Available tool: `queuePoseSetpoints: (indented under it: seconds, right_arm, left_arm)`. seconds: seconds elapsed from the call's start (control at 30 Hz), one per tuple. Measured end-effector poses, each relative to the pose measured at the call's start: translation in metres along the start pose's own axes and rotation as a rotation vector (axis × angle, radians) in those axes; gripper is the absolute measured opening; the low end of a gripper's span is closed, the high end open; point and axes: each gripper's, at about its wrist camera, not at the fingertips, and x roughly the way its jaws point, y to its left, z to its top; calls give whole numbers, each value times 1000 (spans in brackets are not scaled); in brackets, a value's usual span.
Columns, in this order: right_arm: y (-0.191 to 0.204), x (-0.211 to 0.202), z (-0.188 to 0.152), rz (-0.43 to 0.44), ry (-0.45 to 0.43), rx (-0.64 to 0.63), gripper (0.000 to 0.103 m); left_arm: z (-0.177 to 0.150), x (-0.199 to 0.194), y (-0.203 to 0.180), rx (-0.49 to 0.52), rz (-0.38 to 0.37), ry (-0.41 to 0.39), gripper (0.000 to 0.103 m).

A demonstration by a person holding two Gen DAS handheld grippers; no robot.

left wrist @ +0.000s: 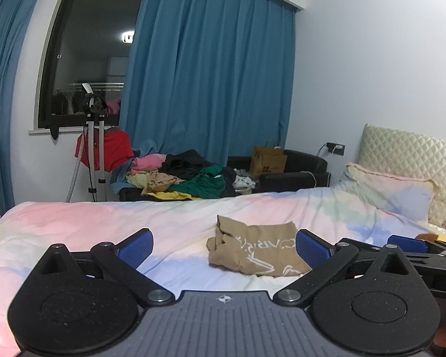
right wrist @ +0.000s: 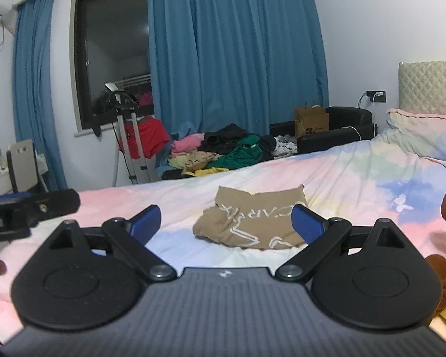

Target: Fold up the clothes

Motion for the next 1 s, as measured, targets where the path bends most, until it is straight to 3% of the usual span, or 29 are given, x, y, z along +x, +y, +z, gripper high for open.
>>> queuePoseSetpoints:
  seconds: [0.13, 0.4, 1.0]
  right_arm:
    - [-2, 11, -18, -25, 48, 2, 96]
    - [0, 10, -24, -41, 29, -19, 96]
    - [0, 13, -25, -42, 39, -19, 96]
  left_arm:
    - [-12, 3, 1, 20, 1, -4, 103]
    - [-30, 9, -4, 76, -9, 24, 103]
    - [-39, 18, -4, 64, 15, 22, 103]
